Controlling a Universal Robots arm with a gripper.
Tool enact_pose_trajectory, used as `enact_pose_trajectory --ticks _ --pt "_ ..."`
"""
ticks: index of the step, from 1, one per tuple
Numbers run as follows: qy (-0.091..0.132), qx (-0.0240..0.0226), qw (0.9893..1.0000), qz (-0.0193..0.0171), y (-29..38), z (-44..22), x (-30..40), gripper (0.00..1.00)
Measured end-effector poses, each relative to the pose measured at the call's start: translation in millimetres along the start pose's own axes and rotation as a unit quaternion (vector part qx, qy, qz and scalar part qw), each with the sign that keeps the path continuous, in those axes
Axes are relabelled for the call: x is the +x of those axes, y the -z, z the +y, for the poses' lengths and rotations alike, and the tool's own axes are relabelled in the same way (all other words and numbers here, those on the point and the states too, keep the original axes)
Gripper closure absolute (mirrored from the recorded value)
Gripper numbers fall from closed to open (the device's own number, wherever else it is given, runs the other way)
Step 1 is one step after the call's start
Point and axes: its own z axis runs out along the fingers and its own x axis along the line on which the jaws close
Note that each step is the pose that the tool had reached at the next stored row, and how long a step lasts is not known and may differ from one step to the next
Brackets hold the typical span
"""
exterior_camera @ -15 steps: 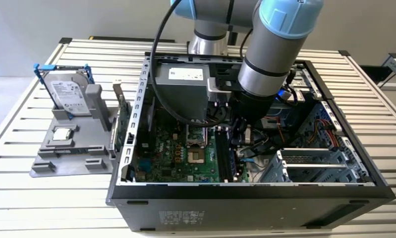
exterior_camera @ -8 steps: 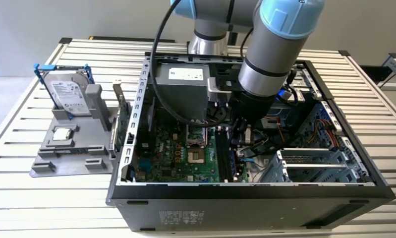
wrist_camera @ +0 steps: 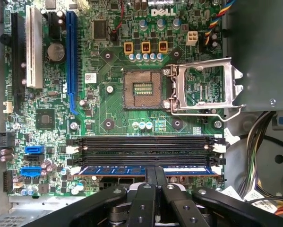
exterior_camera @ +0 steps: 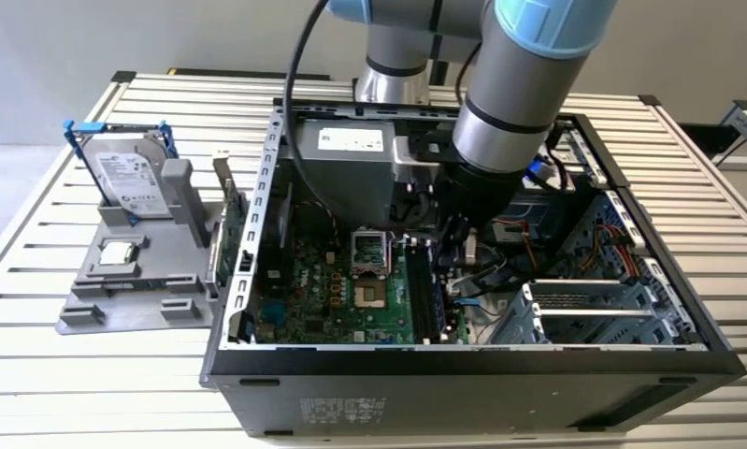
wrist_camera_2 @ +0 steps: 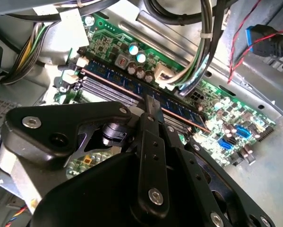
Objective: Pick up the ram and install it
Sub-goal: 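Press down the ram until it locks into place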
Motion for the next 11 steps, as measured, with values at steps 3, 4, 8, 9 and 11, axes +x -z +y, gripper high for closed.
enact_pose_trajectory --ticks 3,4,8,9,11 --pt "0.000 0.0000 1.0000 0.0000 5.1 0.3 0.2 1.00" --pt "0.000 0.0000 1.0000 0.0000 6.9 0.5 0.3 1.00" --pt "0.000 0.0000 1.0000 0.0001 13.2 0.9 0.7 1.00" --pt "0.000 0.0000 1.0000 0.0000 14.9 1.0 0.7 1.00" --pt "0.000 0.0000 1.0000 0.0000 18.6 1.2 0.9 1.00"
